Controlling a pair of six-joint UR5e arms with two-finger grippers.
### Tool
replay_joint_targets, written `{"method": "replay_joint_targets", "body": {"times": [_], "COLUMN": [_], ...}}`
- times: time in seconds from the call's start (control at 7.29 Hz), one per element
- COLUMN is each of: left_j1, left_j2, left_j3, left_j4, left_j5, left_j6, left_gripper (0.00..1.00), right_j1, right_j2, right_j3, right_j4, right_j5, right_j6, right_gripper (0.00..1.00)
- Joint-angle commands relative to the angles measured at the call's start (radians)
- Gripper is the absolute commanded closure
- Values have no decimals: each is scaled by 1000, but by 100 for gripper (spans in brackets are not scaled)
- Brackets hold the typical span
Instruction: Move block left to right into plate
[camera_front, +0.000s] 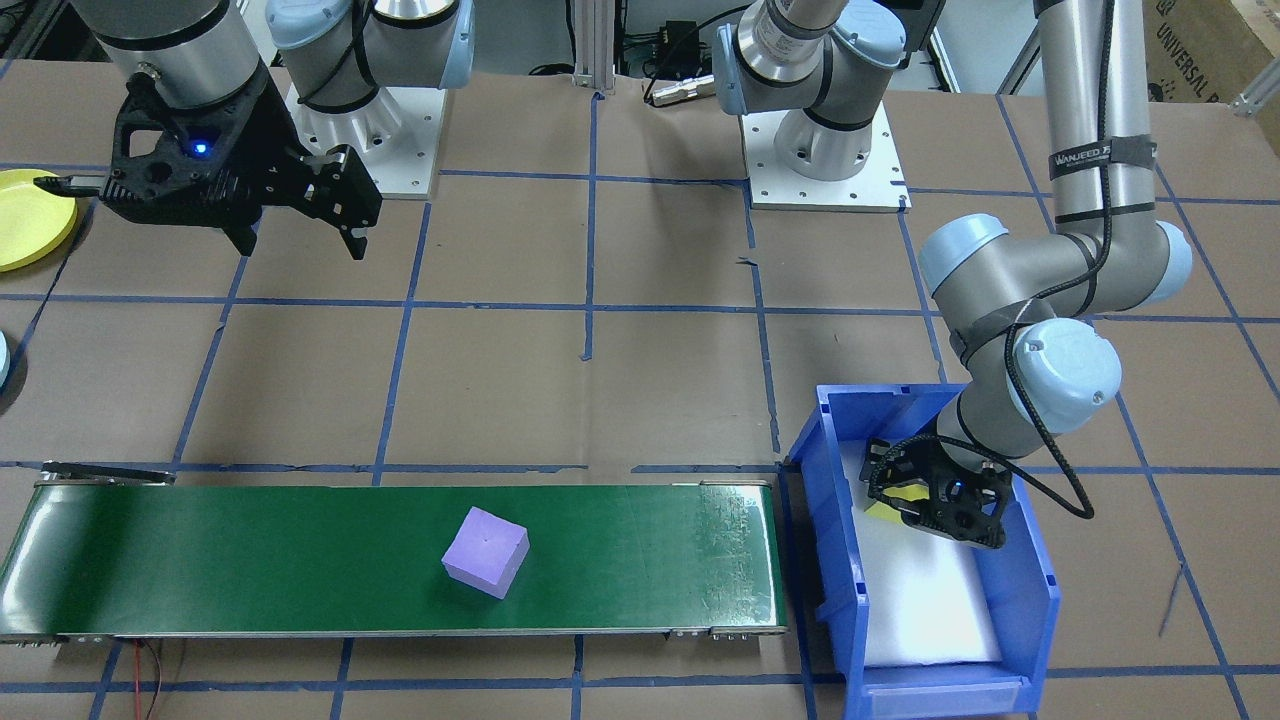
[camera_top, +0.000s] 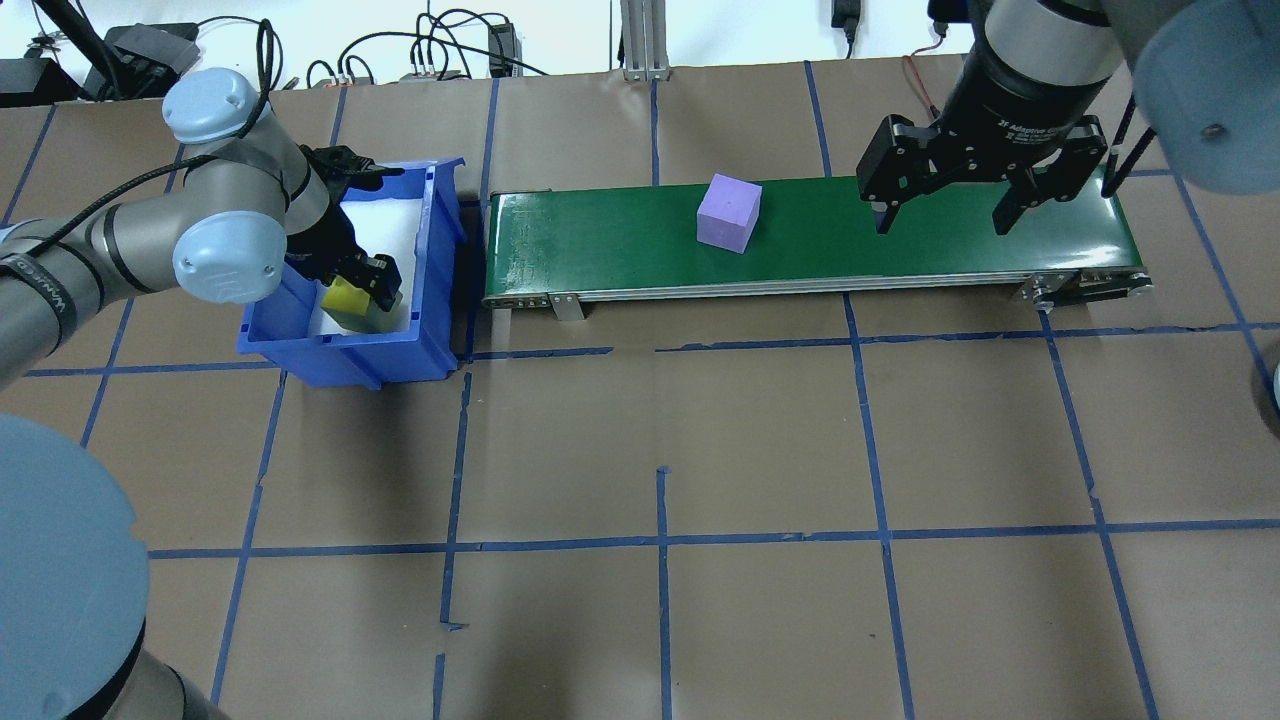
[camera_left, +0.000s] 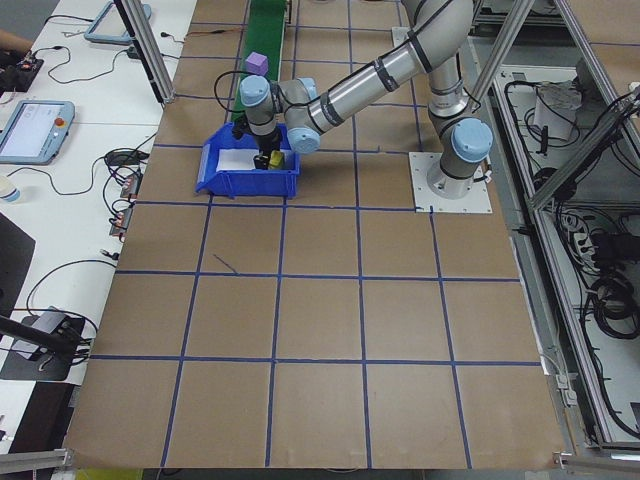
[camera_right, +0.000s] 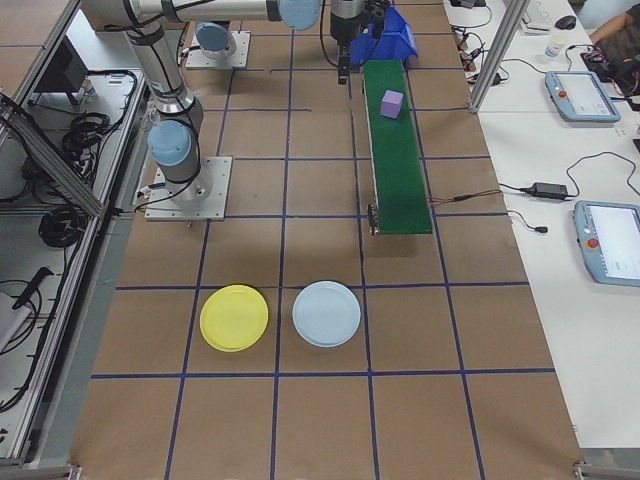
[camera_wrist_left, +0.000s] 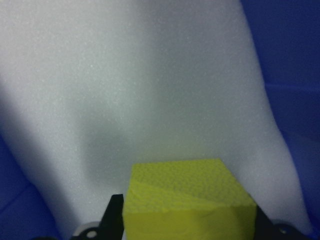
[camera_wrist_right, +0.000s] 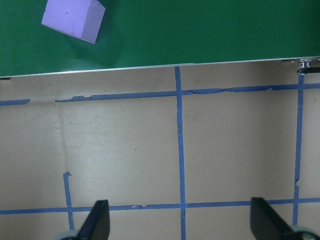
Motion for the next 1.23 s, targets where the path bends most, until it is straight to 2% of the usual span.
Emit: {"method": "replay_joint_targets", "body": {"times": [0.0, 0.14, 0.27, 0.41, 0.69, 0.82, 0.96, 1.1], "left_j1": [-3, -18, -71, -152, -312, -345, -348, -348], "left_j2": [28, 61, 95, 92, 3, -53, -84, -92], "left_j3": [165, 251, 301, 317, 317, 312, 292, 263], "left_j4": [-110, -231, -314, -308, -199, -171, -157, -133], "left_j5": [-5, -5, -4, -4, 1, -1, 1, 2], "left_j6": [-116, -123, -220, -367, -434, -448, -424, -413], "left_gripper": [49, 48, 48, 48, 48, 48, 48, 48], "right_j1": [0, 0, -8, -38, -185, -269, -355, -404], "right_j2": [0, 1, 6, 11, 41, 58, 128, 226], "right_j3": [0, 1, -6, -17, -72, -72, -93, -113], "right_j4": [-1, 1, -8, -17, -8, -13, -20, -30], "right_j5": [0, 0, 3, 29, 78, 125, 187, 283], "right_j6": [0, 0, 0, -2, -122, -164, -252, -308], "right_gripper": [0, 0, 0, 0, 0, 0, 0, 0]}}
